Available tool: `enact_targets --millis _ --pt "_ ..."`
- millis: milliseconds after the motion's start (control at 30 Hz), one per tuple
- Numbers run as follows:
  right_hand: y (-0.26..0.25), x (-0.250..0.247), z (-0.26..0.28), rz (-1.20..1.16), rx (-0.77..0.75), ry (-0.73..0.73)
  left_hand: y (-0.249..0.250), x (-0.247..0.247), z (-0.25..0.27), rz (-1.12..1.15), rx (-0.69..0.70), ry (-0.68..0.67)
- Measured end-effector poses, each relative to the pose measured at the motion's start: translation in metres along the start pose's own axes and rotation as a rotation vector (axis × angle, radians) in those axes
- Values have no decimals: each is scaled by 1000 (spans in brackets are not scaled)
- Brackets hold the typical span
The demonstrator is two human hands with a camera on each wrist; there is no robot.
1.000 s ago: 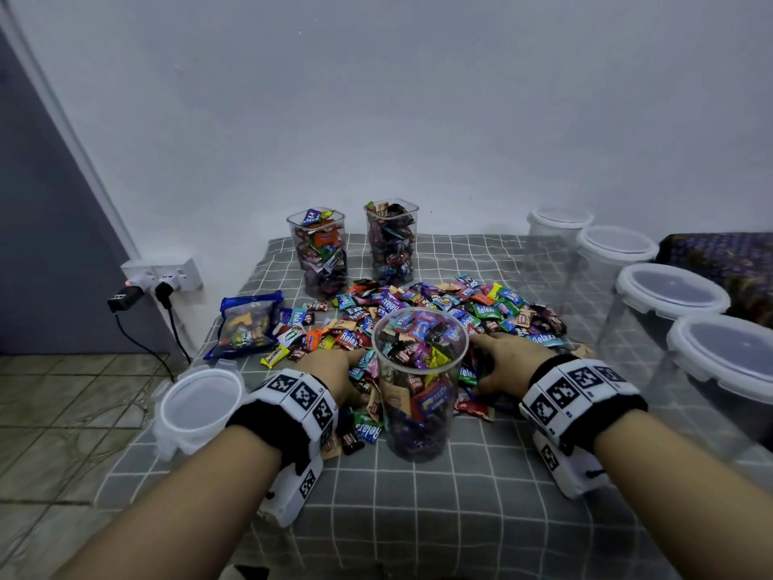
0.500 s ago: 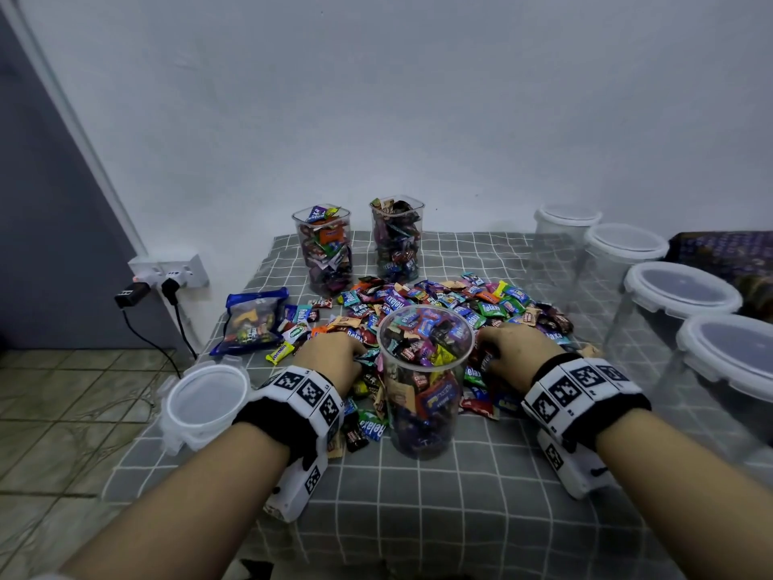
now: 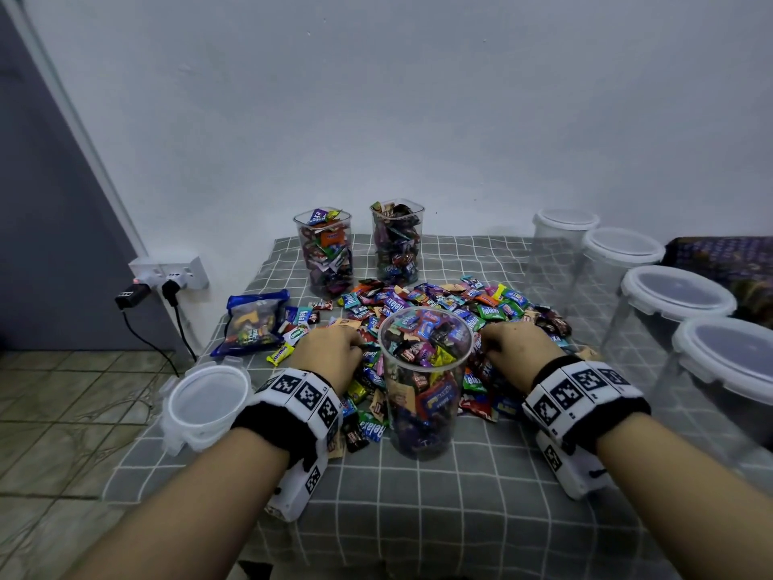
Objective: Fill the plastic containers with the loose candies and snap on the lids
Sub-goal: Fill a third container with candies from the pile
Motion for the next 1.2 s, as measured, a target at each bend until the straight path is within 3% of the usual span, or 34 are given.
enact_targets --millis 233,533,833,1033,1200 --pt "-2 -6 3 -99 50 25 2 -2 3 38 17 32" --pt "11 -24 7 -394 122 257 -3 -1 4 117 5 72" --pt "-26 -90 24 -646 -92 531 -2 -3 9 147 10 77" --pt "-62 -94 41 -562 -238 479 -2 -4 10 176 9 93" --pt "-67 -82 47 -608 -231 467 -1 -6 12 225 15 123"
Point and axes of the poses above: each hand's wrist, its own z-axis away from the middle knuckle, its own x-axis out of the palm, y = z × x, the point moved 2 cm from there along -z, towards the middle knuckle, and after that the axes turned 10 degrees about z, right-handed, at the moved point
